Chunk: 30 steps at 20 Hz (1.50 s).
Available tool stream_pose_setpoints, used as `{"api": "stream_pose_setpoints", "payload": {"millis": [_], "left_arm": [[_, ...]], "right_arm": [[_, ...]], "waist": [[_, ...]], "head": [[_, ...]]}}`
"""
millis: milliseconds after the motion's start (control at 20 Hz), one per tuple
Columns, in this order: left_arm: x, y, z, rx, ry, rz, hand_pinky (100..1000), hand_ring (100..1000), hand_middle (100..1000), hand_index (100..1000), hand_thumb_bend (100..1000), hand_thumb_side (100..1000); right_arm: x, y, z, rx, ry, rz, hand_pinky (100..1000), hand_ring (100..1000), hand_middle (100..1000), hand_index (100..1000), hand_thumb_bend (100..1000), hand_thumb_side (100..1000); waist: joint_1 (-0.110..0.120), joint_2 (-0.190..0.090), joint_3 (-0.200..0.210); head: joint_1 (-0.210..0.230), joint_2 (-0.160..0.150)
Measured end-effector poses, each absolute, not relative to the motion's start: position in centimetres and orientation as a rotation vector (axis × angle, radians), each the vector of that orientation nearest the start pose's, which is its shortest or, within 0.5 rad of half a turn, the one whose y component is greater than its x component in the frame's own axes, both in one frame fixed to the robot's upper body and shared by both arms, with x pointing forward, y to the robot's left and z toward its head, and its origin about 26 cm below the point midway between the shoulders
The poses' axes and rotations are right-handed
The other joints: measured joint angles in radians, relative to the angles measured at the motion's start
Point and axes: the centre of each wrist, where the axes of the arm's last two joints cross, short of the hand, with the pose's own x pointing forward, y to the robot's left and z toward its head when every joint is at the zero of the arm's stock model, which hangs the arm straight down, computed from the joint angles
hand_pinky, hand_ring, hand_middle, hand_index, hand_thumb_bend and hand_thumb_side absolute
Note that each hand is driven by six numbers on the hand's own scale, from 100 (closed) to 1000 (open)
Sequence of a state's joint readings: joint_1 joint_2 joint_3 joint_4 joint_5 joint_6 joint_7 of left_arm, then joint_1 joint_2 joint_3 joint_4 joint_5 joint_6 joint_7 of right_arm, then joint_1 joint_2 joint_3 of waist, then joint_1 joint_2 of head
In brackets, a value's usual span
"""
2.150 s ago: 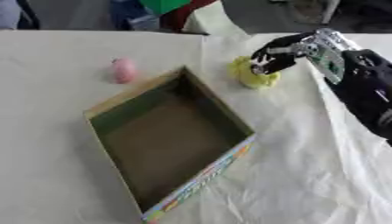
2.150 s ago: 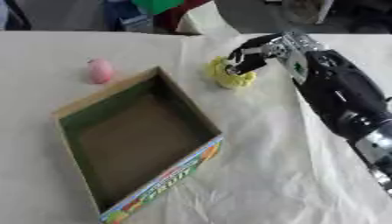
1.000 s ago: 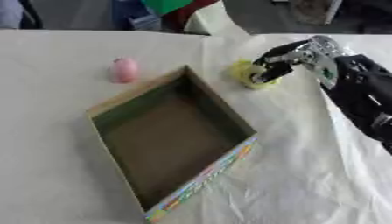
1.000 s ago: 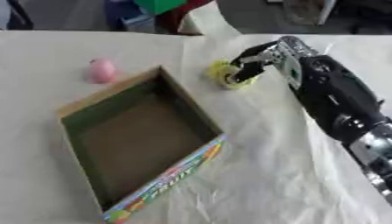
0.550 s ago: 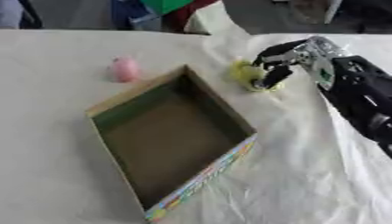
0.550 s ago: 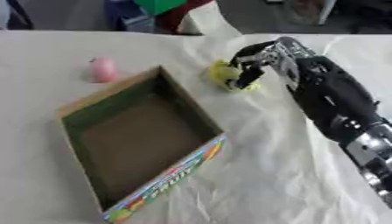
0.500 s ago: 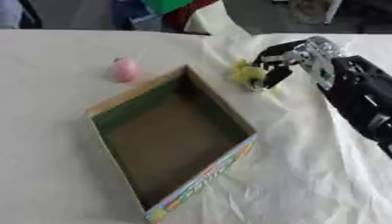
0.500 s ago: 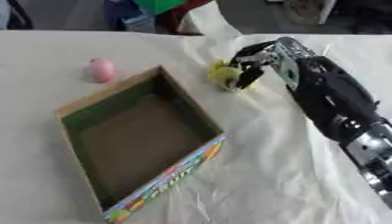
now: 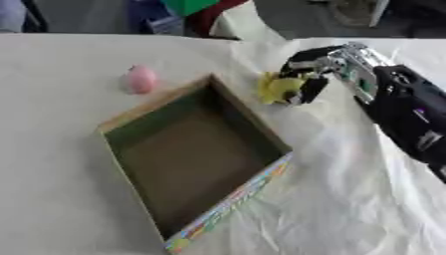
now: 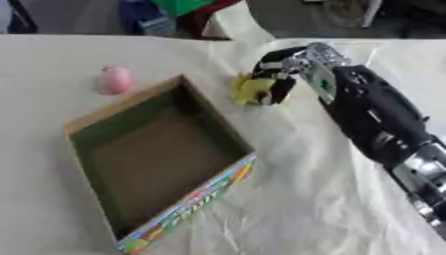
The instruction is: Pick up objects on the table and place them in the box.
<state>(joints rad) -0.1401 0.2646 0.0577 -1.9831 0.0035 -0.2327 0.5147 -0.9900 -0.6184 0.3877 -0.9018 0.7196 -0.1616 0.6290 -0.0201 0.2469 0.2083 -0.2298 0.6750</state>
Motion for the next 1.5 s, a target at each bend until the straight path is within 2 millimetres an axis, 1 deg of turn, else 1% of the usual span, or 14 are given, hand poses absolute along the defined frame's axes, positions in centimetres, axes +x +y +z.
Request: {"api": "stream_pose_setpoints", "payload": {"millis": [400,950,1150,1300,1500], "left_arm": [[28.4,28.1,15.2,0.419,-2.372,0.332,498,623,648,725,100,958],[28.4,28.1,15.2,0.415,-2.373,0.329,497,624,648,725,100,955],[28.4,28.0,15.1,0.412,-2.374,0.327,497,624,649,726,100,954],[28.4,28.0,15.1,0.41,-2.375,0.326,497,625,649,726,100,953],[28.4,28.0,15.1,0.408,-2.375,0.327,497,625,649,726,100,952]], "right_arm": [[47.1,-29.6,22.4,-0.738,-1.154,1.645,585,618,344,530,100,205],[46.3,-29.1,24.9,-0.817,-1.309,1.571,555,579,272,455,100,205],[45.7,-28.4,26.6,-0.851,-1.406,1.548,552,569,255,447,100,218],[45.0,-27.4,28.3,-0.871,-1.493,1.544,551,566,252,446,100,223],[44.0,-25.8,30.0,-0.875,-1.588,1.557,549,564,251,446,100,226]], "waist": [[0.0,0.0,0.0],[0.001,0.0,-0.001],[0.003,0.0,-0.002],[0.003,0.0,-0.003],[0.004,0.0,-0.004]], "head": [[-0.001,0.0],[-0.002,0.0],[-0.003,0.001],[-0.006,0.001],[-0.01,0.001]]}}
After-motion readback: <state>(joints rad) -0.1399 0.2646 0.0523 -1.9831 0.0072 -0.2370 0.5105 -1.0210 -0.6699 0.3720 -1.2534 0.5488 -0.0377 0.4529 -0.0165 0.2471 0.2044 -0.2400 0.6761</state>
